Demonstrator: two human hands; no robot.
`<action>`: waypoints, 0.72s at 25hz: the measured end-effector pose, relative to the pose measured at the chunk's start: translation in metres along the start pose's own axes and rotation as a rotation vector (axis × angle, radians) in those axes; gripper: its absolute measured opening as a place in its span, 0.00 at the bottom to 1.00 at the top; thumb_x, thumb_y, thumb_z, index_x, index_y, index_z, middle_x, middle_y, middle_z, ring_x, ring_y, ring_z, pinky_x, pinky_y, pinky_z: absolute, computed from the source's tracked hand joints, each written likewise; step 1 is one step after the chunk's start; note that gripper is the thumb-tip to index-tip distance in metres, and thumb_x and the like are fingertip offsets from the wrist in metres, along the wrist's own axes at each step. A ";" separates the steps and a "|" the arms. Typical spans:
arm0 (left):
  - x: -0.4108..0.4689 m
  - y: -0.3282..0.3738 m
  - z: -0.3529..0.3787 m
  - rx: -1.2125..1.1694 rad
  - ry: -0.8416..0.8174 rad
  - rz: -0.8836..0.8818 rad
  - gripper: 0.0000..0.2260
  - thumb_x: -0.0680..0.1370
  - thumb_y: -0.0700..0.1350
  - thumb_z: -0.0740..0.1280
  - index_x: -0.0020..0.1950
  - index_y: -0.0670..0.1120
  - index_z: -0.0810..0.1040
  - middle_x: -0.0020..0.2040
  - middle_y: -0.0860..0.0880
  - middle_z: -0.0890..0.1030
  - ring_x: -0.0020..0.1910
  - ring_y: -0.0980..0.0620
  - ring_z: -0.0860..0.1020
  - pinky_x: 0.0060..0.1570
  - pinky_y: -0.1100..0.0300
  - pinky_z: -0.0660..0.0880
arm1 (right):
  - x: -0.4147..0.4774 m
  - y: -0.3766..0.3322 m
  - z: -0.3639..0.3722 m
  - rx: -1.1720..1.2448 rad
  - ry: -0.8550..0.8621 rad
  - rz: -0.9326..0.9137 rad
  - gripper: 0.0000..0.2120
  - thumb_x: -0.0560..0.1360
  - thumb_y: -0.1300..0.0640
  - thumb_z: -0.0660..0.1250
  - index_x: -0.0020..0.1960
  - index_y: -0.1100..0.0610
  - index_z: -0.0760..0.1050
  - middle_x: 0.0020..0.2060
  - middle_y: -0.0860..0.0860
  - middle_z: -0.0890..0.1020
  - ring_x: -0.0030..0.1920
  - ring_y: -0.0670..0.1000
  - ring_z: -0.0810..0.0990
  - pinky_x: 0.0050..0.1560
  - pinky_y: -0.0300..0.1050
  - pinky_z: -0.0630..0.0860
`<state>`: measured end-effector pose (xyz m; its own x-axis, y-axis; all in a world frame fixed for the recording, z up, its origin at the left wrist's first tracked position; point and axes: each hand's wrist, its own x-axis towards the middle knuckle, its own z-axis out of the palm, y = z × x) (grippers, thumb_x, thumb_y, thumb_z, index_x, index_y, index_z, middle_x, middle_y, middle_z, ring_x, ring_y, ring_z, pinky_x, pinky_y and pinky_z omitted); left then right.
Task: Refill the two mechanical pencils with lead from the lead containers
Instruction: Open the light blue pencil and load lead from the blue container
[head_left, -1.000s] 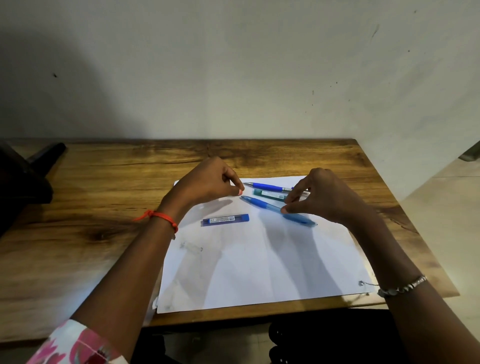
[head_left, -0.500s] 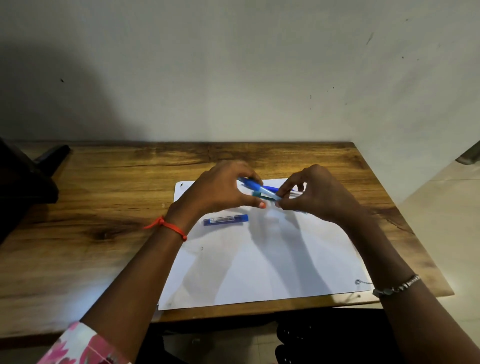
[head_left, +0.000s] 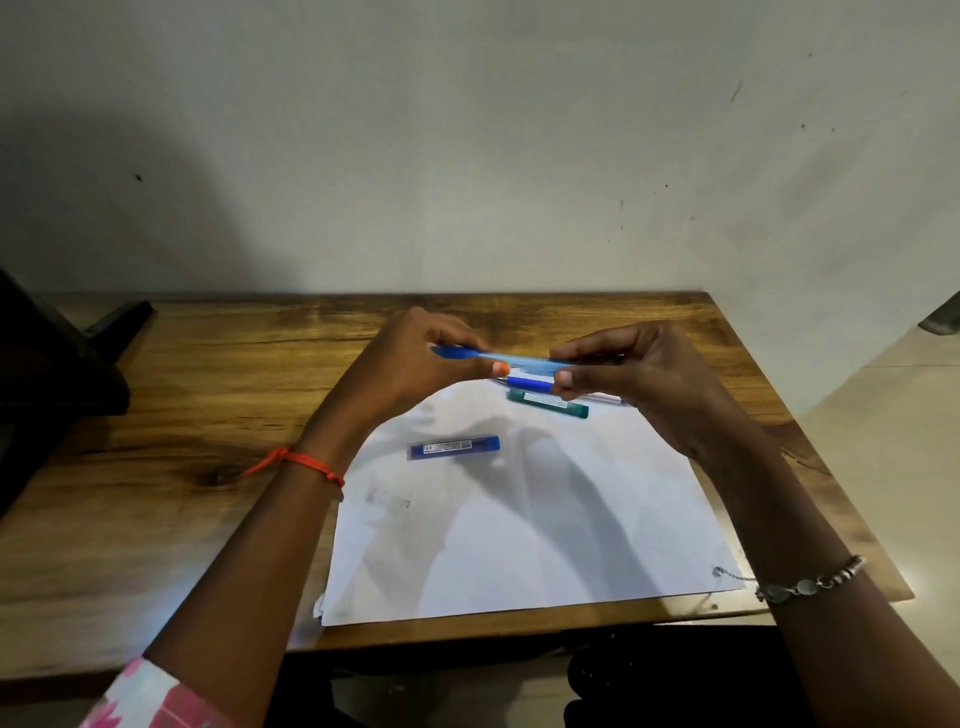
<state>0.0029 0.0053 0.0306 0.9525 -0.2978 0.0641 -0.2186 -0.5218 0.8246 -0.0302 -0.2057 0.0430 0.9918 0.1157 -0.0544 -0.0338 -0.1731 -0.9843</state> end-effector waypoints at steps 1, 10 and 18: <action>0.001 -0.001 0.000 0.029 -0.018 0.002 0.10 0.66 0.50 0.75 0.44 0.48 0.84 0.45 0.54 0.82 0.48 0.57 0.79 0.50 0.59 0.73 | 0.000 0.000 0.000 0.012 0.005 0.002 0.09 0.64 0.69 0.73 0.43 0.61 0.82 0.30 0.49 0.85 0.32 0.46 0.83 0.35 0.32 0.76; -0.002 0.008 0.008 -0.082 -0.166 0.039 0.11 0.69 0.40 0.74 0.50 0.48 0.83 0.42 0.45 0.84 0.28 0.59 0.75 0.31 0.68 0.73 | -0.002 0.003 0.007 0.073 0.010 0.018 0.13 0.60 0.65 0.74 0.44 0.63 0.81 0.34 0.52 0.86 0.37 0.49 0.85 0.38 0.36 0.80; -0.001 0.007 0.003 -0.154 -0.160 0.020 0.11 0.68 0.40 0.74 0.39 0.56 0.82 0.29 0.57 0.81 0.24 0.61 0.72 0.25 0.69 0.69 | -0.004 0.000 0.006 0.148 0.045 -0.022 0.10 0.60 0.62 0.72 0.42 0.62 0.81 0.30 0.54 0.85 0.32 0.51 0.84 0.36 0.37 0.80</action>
<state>-0.0003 -0.0006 0.0342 0.8999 -0.4361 0.0009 -0.1901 -0.3903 0.9009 -0.0347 -0.2002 0.0419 0.9969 0.0730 -0.0286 -0.0269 -0.0243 -0.9993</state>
